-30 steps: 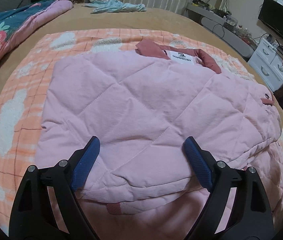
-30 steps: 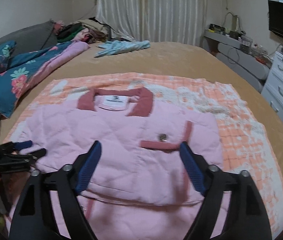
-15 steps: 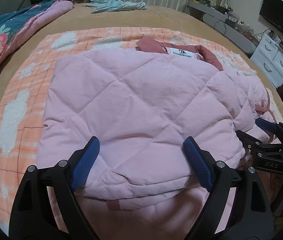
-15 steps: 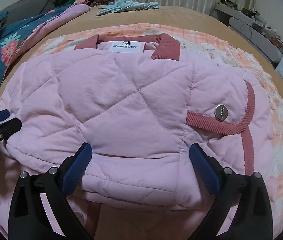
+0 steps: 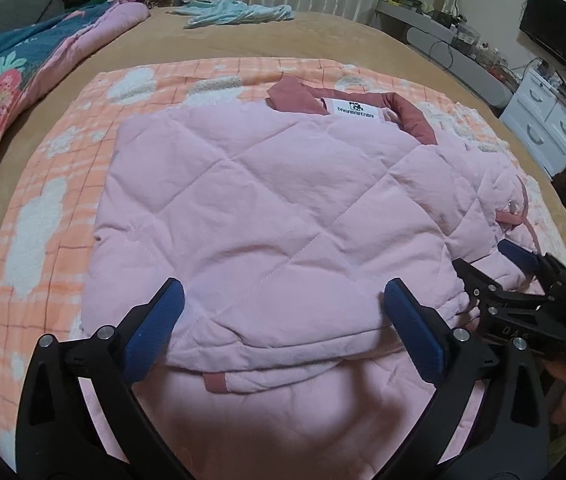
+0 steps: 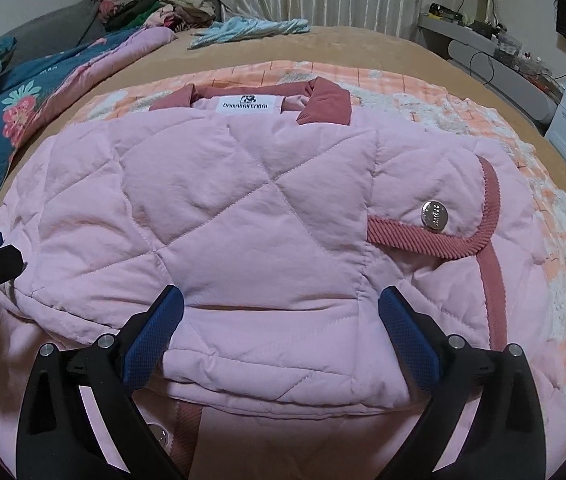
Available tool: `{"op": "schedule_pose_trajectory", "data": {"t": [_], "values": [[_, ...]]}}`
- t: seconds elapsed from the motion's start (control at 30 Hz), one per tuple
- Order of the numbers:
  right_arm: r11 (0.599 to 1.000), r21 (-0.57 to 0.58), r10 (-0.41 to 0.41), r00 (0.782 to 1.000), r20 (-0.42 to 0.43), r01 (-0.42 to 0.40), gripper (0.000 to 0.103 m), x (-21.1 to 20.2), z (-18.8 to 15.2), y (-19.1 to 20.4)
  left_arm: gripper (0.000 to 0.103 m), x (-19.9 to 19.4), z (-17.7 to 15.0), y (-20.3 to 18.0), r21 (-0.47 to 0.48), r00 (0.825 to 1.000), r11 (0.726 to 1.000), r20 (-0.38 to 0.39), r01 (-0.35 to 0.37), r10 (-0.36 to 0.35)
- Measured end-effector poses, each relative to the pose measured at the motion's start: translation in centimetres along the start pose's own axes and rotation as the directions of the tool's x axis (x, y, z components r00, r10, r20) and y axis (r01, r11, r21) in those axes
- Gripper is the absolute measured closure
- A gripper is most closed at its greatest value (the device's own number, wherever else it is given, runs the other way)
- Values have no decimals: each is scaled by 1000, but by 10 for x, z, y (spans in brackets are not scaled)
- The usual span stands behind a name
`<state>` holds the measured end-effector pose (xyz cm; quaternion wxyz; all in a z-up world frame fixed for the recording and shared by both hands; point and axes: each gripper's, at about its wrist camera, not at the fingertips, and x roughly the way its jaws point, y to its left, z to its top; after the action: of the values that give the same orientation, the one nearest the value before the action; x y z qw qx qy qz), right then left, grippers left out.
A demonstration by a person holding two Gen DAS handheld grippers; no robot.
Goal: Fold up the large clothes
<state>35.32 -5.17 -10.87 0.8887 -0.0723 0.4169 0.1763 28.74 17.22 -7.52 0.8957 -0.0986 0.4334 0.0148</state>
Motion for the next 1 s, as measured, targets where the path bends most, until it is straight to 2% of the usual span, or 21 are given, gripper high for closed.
{"op": "schedule_pose_trajectory", "data": {"t": [0.2, 0.37, 0.63, 1.0], "values": [[999, 42, 30, 1000, 10, -30, 5, -20, -4, -4, 9, -10, -4, -5, 8, 1000, 1000, -1, -7, 7], [995, 84, 54, 996, 70, -60, 5, -51, -11, -14, 9, -20, -6, -5, -9, 1000, 1000, -6, 22, -22], [998, 48, 36, 994, 106, -41, 5, -91, -12, -13, 9, -34, -10, -7, -4, 1000, 1000, 7, 20, -20], [997, 71, 32, 989, 143, -42, 4, -134, -9, -21, 9, -60, -10, -20, 41, 999, 999, 50, 14, -16]]}}
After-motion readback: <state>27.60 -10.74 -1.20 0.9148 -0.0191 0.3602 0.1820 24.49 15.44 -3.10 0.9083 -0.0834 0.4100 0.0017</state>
